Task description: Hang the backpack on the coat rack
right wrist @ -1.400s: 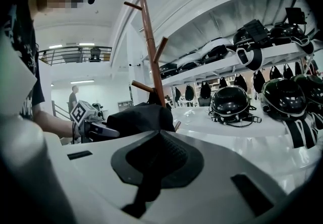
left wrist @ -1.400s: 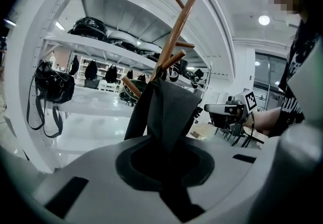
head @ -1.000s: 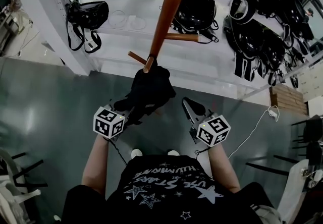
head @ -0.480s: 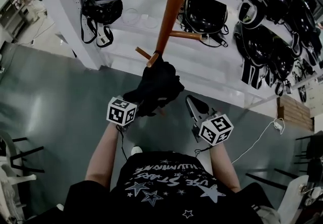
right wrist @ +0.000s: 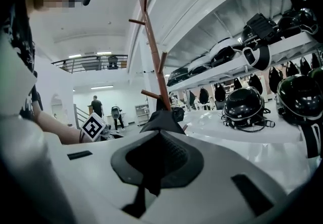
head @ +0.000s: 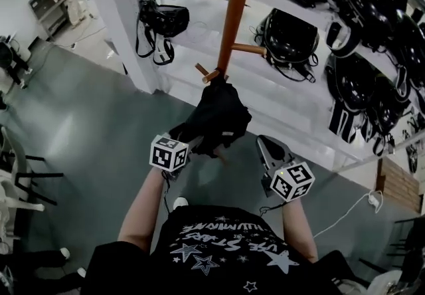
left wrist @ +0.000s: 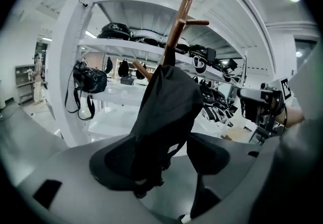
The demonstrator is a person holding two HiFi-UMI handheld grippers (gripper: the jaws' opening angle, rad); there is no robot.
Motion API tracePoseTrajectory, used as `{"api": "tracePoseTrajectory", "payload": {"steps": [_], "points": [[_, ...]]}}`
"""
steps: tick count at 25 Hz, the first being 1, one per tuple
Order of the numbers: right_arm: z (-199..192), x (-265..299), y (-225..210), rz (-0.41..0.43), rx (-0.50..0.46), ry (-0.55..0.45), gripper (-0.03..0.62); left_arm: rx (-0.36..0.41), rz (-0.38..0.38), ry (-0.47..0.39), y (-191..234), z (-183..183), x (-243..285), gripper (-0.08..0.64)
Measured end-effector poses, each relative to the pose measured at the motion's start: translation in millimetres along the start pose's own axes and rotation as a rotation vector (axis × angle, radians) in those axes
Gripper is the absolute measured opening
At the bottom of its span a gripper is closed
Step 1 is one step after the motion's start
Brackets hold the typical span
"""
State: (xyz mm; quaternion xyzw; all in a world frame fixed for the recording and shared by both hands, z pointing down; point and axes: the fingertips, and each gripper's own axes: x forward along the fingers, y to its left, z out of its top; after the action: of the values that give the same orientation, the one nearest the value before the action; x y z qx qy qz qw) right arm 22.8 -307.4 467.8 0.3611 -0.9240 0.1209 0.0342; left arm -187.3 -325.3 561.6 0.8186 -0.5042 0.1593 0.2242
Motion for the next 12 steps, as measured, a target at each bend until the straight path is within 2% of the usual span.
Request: {"api": "tracePoseTrajectory", "payload": {"steps": [5, 12], "points": [[-8, -35, 4, 0.028, 0.006, 0.003, 0.012, 0.019, 0.022, -0.021, -45, -11, -30, 0.319], [-20, -52, 11, 0.179, 0.003, 0.034, 0.012, -0.051, 0.144, -0.15, -98, -17, -83, 0.318]]}}
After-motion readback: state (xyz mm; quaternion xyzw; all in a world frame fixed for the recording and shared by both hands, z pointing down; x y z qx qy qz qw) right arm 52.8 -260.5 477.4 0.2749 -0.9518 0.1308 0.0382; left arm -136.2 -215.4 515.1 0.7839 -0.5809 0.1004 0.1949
